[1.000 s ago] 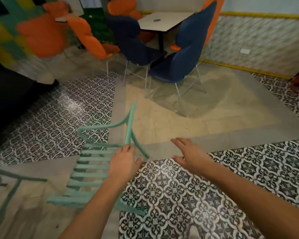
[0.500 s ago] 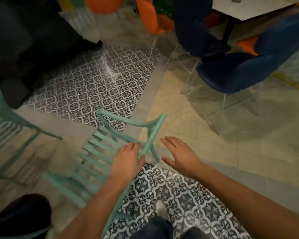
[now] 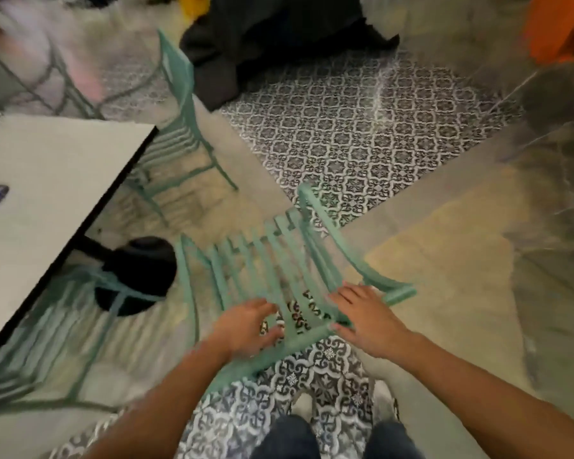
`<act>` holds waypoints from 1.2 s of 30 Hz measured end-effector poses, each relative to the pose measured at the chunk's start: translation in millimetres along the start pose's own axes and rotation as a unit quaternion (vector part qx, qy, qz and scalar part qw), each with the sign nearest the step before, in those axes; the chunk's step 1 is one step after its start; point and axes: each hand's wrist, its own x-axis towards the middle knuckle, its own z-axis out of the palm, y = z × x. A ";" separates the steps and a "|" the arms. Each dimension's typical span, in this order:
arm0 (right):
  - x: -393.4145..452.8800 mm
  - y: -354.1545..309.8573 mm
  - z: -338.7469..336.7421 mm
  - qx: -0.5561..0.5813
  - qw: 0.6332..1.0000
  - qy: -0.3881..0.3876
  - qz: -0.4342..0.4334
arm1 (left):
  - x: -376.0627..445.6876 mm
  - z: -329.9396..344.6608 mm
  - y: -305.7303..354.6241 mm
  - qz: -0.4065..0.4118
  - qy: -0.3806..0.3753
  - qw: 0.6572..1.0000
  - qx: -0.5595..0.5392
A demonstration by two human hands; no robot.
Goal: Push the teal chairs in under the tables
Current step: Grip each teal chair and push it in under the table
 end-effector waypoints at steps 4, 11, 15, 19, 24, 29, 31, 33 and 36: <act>12.3 18.7 -2.5 -0.026 0.994 -0.053 -0.092 | -30.6 21.8 12.3 -0.126 -0.006 0.991 -0.054; 9.8 29.2 -18.1 -0.074 0.982 -0.081 -0.156 | -64.5 54.2 40.6 -0.212 0.030 0.972 -0.095; 10.7 26.3 -16.5 -0.114 0.976 -0.057 -0.175 | -72.1 62.0 30.6 -0.239 0.041 0.963 -0.120; 17.6 32.8 -13.2 -0.120 0.974 -0.047 -0.187 | -65.3 65.2 25.1 -0.241 0.007 0.967 -0.081; 20.4 40.9 -10.3 -0.143 0.969 -0.039 -0.199 | -63.9 70.0 31.0 -0.242 0.029 0.967 -0.070; 31.0 47.6 -25.0 -0.143 0.968 -0.043 -0.201 | -54.2 68.7 37.0 -0.250 0.066 0.964 -0.064; 37.5 54.1 -30.5 -0.146 0.967 -0.043 -0.206 | -48.5 68.4 43.7 -0.258 0.074 0.961 -0.075; 50.1 61.4 -37.2 -0.151 0.961 -0.043 -0.226 | -40.9 65.0 50.8 -0.270 0.077 0.956 -0.085; 73.6 78.7 -47.5 -0.156 0.954 -0.044 -0.254 | -24.2 63.4 58.9 -0.309 0.072 0.944 -0.090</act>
